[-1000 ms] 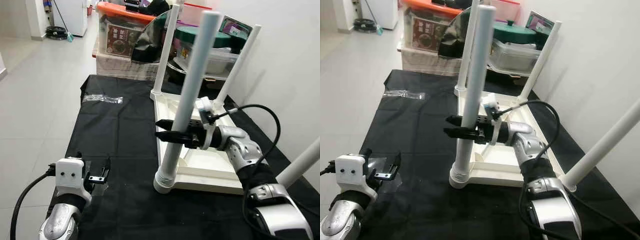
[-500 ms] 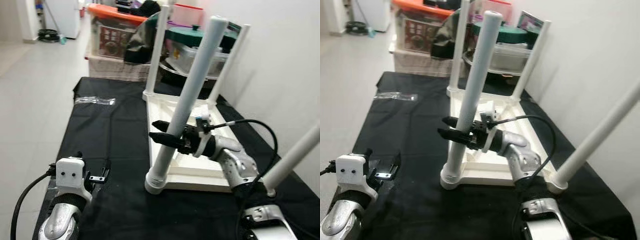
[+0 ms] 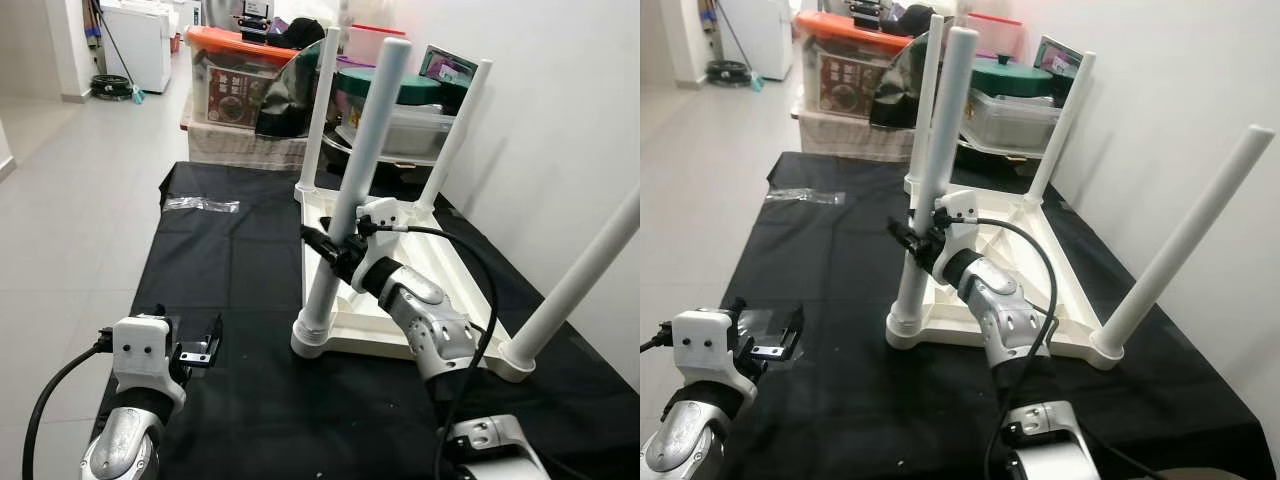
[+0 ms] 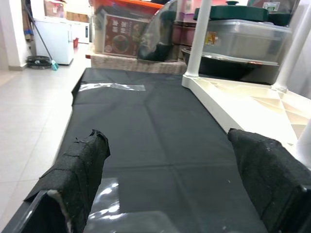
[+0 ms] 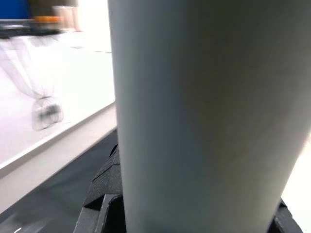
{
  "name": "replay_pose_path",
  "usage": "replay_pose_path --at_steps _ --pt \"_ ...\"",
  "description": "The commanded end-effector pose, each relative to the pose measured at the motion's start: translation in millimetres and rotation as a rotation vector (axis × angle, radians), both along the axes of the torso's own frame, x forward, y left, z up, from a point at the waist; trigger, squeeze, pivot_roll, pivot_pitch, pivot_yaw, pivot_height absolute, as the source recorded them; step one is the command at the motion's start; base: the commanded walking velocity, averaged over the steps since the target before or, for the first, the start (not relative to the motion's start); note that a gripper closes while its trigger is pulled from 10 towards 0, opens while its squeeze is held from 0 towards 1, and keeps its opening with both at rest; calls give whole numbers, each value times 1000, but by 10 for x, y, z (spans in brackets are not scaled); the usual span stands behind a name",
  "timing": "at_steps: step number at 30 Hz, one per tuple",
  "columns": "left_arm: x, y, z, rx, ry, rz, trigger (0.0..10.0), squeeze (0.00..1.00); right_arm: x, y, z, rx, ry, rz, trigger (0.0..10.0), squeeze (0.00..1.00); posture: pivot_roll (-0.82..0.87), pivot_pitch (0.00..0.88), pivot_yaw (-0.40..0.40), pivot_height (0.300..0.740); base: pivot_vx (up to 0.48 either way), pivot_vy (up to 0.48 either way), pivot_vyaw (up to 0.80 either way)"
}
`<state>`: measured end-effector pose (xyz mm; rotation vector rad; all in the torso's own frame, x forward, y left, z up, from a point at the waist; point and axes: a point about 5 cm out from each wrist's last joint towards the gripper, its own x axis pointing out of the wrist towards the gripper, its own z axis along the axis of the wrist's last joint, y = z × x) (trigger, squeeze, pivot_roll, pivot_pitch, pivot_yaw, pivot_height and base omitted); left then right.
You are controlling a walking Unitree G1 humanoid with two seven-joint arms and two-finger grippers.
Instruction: Building children table
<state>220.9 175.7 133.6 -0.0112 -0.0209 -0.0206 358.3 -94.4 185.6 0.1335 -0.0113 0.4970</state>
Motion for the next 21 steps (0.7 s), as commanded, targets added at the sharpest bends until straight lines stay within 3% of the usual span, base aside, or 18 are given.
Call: replay_pose_path --at_steps 1,3,6,11,21 --pt "5 -9 -38 -6 13 -3 10000 0 -3 -373 -420 -110 166 -269 10000 0 92 0 -168 740 0 0 0" --pt "6 9 -33 -3 11 6 10000 0 18 -519 -458 -130 184 -428 10000 0 92 0 -167 740 0 0 0" --pt "7 18 -34 -2 10 9 10000 0 24 -574 -427 -144 168 -501 10000 0 92 0 -167 740 0 0 0" --pt "12 22 -39 0 11 10 10000 0 1 -561 -412 -165 169 -575 10000 0 94 0 -166 740 0 0 0" --pt "18 28 -43 4 11 15 10000 0 -9 -516 -442 -138 197 -609 10000 0 99 0 -168 740 0 0 0"
